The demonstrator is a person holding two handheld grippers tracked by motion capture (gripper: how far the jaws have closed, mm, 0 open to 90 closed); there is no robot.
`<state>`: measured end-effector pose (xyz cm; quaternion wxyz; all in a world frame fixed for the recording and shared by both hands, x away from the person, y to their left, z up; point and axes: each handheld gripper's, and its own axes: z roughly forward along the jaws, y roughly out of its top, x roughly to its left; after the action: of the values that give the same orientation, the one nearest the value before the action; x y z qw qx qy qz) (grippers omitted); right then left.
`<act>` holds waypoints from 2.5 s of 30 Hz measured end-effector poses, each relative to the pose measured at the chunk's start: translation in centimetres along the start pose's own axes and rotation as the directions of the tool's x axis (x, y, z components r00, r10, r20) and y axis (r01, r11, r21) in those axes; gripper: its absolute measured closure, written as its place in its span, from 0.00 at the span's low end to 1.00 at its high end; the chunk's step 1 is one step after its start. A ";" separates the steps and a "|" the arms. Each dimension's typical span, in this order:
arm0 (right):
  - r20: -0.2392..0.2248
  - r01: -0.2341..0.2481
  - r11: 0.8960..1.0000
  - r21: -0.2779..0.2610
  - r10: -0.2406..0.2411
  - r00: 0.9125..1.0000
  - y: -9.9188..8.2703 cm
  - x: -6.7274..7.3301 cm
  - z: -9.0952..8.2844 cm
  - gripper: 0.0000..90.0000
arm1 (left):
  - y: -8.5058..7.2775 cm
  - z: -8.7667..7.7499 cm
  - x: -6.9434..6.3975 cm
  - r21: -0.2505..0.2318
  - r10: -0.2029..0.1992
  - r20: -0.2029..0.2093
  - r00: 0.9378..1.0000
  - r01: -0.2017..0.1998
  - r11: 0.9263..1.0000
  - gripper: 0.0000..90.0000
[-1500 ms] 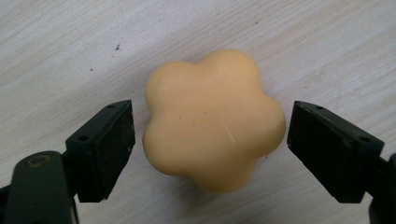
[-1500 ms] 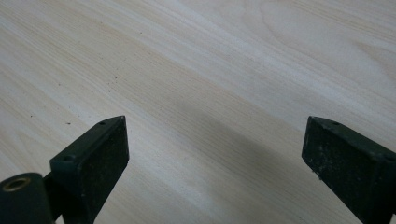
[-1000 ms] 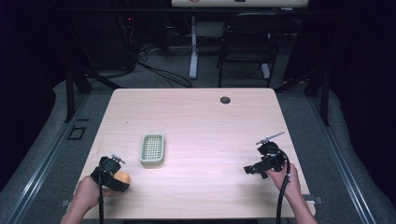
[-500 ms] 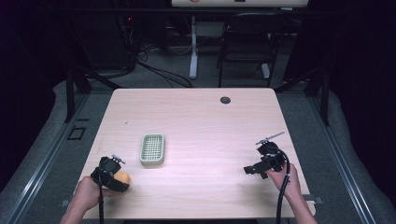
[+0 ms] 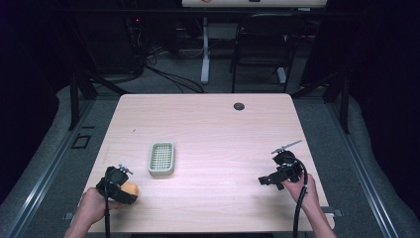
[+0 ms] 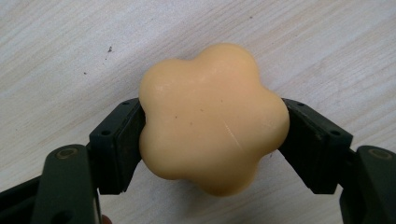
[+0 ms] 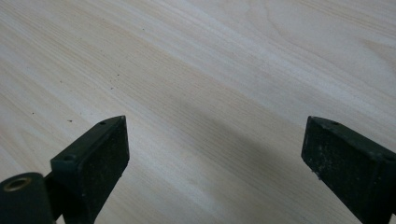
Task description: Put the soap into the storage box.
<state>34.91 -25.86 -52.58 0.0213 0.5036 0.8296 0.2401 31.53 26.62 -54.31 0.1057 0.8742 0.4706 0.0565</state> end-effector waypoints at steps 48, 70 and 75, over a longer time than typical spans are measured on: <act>-0.007 -0.007 1.000 0.004 0.007 1.000 0.0 0.0 0.1 0.08 | 0.8 -1.6 -0.3 -0.063 0.027 0.011 1.000 -0.026 0.998 0.30; -0.008 -0.007 1.000 0.002 0.007 1.000 0.0 -0.1 0.1 0.08 | 2.3 -1.8 0.7 -0.075 0.013 0.017 1.000 -0.011 0.997 0.30; -0.009 -0.006 1.000 0.001 0.006 1.000 0.0 0.0 0.1 0.08 | 2.4 -2.0 1.4 -0.078 -0.005 0.026 1.000 0.007 0.997 0.30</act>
<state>34.97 -25.86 -52.67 0.0168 0.5050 0.8283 0.2419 33.86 26.76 -51.81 0.1460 0.8687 0.4690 0.0634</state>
